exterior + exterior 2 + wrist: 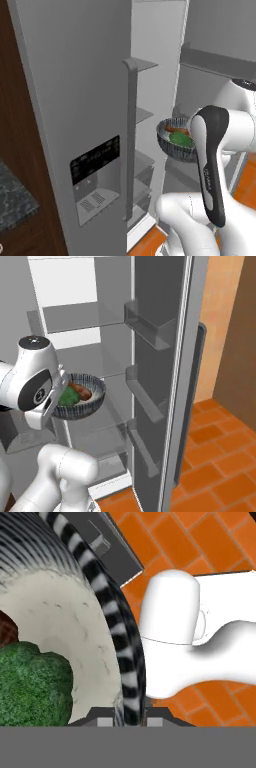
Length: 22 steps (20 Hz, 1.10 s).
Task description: Pick the chicken drumstick and broccoli from their plates and place them in the bowl. Then put the bowl in the fridge.
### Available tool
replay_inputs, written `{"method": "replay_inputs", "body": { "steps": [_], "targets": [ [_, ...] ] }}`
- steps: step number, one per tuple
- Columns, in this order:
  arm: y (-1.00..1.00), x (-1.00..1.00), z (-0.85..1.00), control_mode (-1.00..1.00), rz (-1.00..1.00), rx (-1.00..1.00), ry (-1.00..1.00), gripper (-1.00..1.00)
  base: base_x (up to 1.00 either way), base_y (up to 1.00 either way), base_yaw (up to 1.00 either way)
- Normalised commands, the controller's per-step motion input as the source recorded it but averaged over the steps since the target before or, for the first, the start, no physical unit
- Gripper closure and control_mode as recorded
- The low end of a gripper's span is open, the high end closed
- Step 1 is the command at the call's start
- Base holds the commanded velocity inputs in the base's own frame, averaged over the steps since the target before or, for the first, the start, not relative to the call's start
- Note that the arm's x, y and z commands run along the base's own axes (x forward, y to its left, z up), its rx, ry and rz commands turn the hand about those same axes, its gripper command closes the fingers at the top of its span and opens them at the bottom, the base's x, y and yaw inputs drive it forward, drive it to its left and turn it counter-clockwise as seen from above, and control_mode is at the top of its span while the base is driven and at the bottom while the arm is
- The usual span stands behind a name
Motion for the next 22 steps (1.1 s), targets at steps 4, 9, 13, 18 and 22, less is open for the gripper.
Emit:
{"method": "replay_inputs", "body": {
  "steps": [4, 9, 13, 18, 22],
  "targets": [
    [0.00, 0.00, 0.00, 1.00, 0.00, 0.00, 0.00, 1.00, 0.44, -0.01, 0.14],
    [0.00, 0.00, 0.00, 1.00, 0.00, 0.00, 0.00, 1.00, -0.06, -0.01, 0.27],
    [0.00, 0.00, 0.00, 1.00, 0.00, 0.00, 0.00, 1.00, -0.09, -0.50, 0.29],
    [0.00, 0.00, 0.00, 1.00, 0.00, 0.00, 0.00, 1.00, 0.18, -0.16, 0.21],
    [0.00, 0.00, 0.00, 1.00, 0.00, 0.00, 0.00, 1.00, 0.11, -0.32, 0.22]
  ]
}}
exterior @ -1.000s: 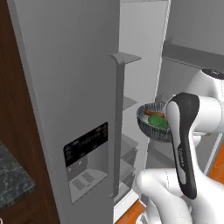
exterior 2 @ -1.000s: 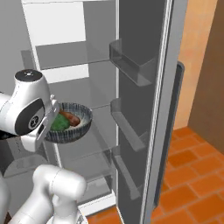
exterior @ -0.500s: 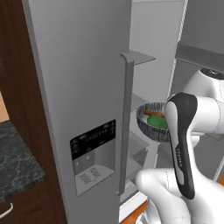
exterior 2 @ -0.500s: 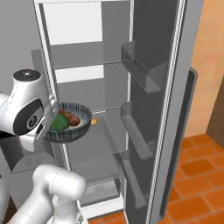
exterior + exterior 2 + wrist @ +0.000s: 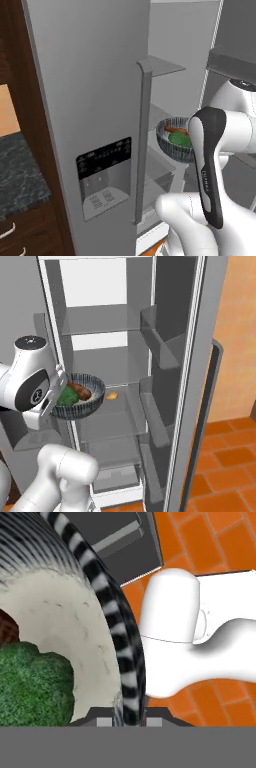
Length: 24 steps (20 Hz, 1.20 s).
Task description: Pick the chicken drumstick and broccoli from their plates and place them in the bowl. Then put the bowl in the fridge.
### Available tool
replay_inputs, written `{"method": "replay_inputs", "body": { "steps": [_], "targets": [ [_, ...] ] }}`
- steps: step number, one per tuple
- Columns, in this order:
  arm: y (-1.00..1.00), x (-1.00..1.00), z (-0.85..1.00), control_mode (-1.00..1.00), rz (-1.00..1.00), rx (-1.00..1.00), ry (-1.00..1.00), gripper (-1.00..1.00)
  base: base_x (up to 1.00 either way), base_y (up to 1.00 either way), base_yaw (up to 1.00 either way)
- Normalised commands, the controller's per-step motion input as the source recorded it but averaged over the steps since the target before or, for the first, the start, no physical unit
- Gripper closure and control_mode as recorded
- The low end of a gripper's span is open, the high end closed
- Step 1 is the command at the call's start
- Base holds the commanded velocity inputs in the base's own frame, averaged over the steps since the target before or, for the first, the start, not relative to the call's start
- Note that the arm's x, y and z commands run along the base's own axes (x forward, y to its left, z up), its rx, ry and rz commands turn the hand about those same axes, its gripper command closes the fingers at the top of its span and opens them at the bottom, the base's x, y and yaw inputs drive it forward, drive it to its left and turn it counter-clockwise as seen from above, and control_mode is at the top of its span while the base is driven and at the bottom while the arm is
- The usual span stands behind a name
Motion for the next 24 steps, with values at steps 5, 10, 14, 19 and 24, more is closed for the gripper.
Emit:
{"method": "replay_inputs", "body": {
  "steps": [5, 10, 14, 19, 24],
  "targets": [
    [0.00, 0.00, 0.00, 1.00, 0.00, 0.00, 0.00, 1.00, 0.14, -0.57, 0.28],
    [0.00, 0.00, 0.00, 1.00, 0.00, 0.00, 0.00, 1.00, 0.17, -0.10, 0.02],
    [0.00, 0.00, 0.00, 1.00, 0.00, 0.00, 0.00, 1.00, 0.22, -0.07, 0.14],
    [-0.15, 0.06, 0.00, -1.00, 0.05, 0.03, -0.01, 1.00, 0.14, 0.00, 0.09],
    [-0.03, 0.56, 0.00, -1.00, 0.01, 0.00, -0.04, 1.00, 0.00, 0.00, 0.00]
  ]
}}
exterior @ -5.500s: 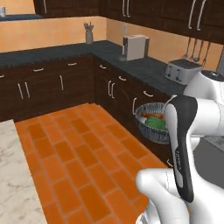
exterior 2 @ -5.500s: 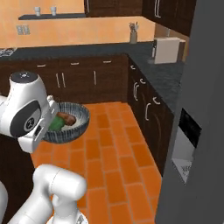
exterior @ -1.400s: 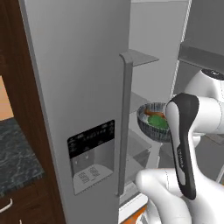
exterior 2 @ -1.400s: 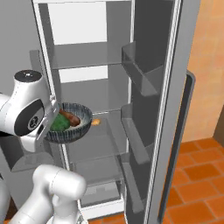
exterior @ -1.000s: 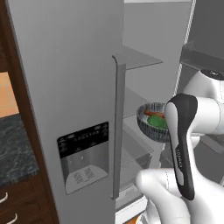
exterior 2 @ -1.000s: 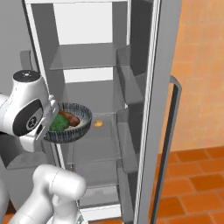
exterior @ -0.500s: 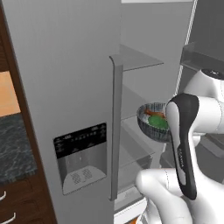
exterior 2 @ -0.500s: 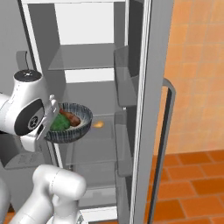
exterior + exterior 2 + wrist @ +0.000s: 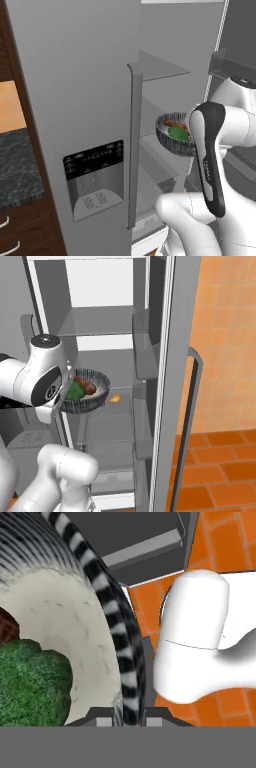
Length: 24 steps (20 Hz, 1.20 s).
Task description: Pick the chicken drumstick and broccoli from their plates and place them in the bowl. Then put the bowl in the fridge.
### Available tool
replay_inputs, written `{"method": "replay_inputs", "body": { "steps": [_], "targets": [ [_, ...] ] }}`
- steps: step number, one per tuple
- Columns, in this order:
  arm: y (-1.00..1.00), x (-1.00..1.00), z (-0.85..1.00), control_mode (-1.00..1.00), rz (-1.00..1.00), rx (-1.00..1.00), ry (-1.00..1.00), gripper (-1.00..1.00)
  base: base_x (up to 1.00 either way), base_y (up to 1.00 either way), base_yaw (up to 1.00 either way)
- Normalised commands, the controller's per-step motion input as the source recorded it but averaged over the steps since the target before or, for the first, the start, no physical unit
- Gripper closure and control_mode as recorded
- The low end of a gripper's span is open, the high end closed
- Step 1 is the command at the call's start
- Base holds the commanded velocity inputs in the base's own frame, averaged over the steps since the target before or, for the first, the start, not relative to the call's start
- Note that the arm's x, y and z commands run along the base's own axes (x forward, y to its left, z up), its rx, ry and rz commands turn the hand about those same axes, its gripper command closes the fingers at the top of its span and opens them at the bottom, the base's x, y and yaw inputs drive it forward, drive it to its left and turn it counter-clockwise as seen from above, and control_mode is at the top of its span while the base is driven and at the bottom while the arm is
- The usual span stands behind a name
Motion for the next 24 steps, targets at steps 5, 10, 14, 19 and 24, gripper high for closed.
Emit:
{"method": "replay_inputs", "body": {
  "steps": [5, 10, 14, 19, 24],
  "targets": [
    [0.00, 0.87, -0.01, -1.00, 0.00, 0.00, -0.09, 1.00, 0.00, 0.00, 0.00],
    [0.00, 0.97, -0.05, -1.00, 0.00, 0.00, -0.04, 1.00, 0.00, 0.00, 0.00],
    [-0.05, 0.91, -0.21, -1.00, 0.01, 0.00, 0.03, 1.00, 0.00, 0.00, 0.00],
    [-0.02, 0.67, -0.07, -1.00, 0.04, 0.00, 0.01, 1.00, 0.00, 0.00, 0.00],
    [-0.05, 0.66, -0.38, -1.00, 0.06, 0.00, 0.00, 1.00, 0.00, 0.00, 0.00]
  ]
}}
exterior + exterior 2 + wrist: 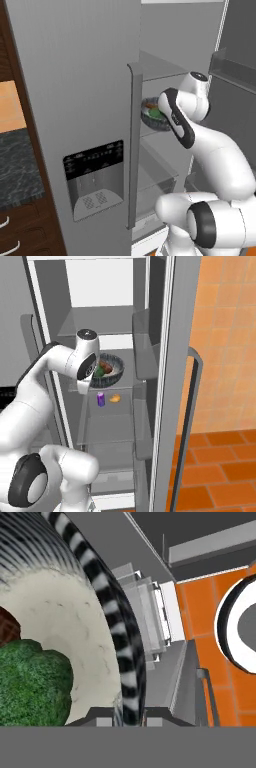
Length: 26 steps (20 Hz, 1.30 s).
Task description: Pick the chicken drumstick and broccoli from their plates and place them in the bowl. Then put the bowl in the fridge.
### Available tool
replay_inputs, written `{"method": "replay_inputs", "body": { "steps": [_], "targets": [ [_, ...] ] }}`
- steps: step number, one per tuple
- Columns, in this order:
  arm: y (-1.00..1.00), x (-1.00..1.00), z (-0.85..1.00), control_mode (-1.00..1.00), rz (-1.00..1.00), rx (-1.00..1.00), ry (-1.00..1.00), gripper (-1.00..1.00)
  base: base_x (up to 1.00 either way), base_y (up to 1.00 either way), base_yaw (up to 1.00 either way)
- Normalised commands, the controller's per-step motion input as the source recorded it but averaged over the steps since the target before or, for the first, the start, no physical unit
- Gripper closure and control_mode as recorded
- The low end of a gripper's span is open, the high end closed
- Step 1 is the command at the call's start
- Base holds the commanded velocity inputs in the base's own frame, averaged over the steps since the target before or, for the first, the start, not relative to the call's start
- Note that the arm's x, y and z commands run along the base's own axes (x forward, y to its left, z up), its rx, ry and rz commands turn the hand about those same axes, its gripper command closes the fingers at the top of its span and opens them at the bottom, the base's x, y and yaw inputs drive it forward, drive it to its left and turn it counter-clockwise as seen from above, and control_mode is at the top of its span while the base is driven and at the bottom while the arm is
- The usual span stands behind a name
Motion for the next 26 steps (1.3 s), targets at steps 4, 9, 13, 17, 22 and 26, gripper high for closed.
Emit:
{"method": "replay_inputs", "body": {
  "steps": [4, 9, 13, 17, 22, 26],
  "targets": [
    [0.02, 0.61, -0.49, -1.00, 0.00, 0.00, 0.00, 1.00, 0.00, 0.00, 0.00],
    [0.00, 0.41, -0.39, -1.00, 0.00, 0.00, 0.00, 1.00, 0.00, 0.00, 0.00],
    [0.00, 0.43, -0.23, -1.00, 0.00, 0.00, 0.02, 1.00, 0.00, 0.00, 0.00],
    [0.00, 0.48, 0.05, -1.00, 0.00, 0.00, 0.00, 1.00, 0.00, 0.00, 0.00],
    [-0.01, 0.45, 0.05, -1.00, 0.02, 0.00, -0.02, 1.00, 0.00, 0.00, 0.00],
    [0.00, 0.60, -0.25, -1.00, 0.01, 0.00, 0.00, 1.00, 0.00, 0.00, 0.00]
  ]
}}
